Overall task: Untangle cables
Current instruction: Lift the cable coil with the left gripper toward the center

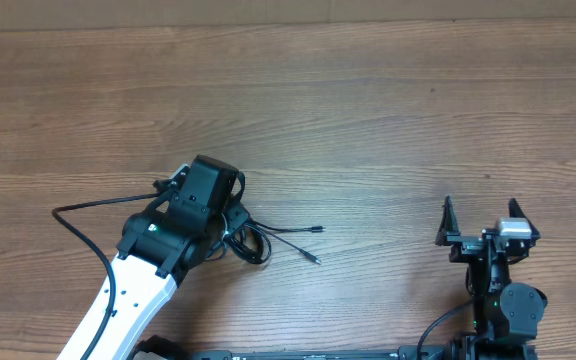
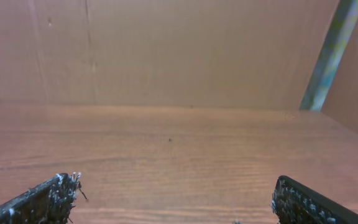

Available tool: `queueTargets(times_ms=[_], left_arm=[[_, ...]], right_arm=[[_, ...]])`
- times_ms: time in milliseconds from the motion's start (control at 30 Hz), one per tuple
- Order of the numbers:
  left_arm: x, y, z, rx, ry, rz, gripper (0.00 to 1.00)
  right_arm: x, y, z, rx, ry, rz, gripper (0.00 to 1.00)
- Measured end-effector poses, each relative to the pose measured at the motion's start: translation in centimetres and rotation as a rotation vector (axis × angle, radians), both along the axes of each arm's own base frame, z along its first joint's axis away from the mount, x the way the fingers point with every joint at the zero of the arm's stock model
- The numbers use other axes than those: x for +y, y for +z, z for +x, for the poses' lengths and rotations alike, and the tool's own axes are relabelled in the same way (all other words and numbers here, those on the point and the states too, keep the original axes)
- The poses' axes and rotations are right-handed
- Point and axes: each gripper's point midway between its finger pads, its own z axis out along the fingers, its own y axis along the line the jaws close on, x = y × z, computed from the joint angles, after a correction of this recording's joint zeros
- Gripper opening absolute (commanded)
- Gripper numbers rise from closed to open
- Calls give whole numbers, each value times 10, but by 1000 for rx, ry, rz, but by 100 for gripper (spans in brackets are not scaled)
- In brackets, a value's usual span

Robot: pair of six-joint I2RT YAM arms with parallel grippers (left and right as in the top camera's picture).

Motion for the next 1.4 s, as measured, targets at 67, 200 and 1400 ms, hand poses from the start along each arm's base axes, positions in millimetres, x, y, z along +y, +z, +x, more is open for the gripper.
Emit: queueTargets(times_ms=[67, 200, 1400], left_arm=[[-1, 0, 0, 2, -11, -4, 4], [-3, -2, 0, 8, -22, -8, 4], [-101, 96, 10, -402, -860, -197, 4]], right_arm=[[6, 0, 0, -3, 36, 17, 100], [40, 1, -2, 6, 233, 215, 100], [135, 25, -45, 689, 654, 951, 97]])
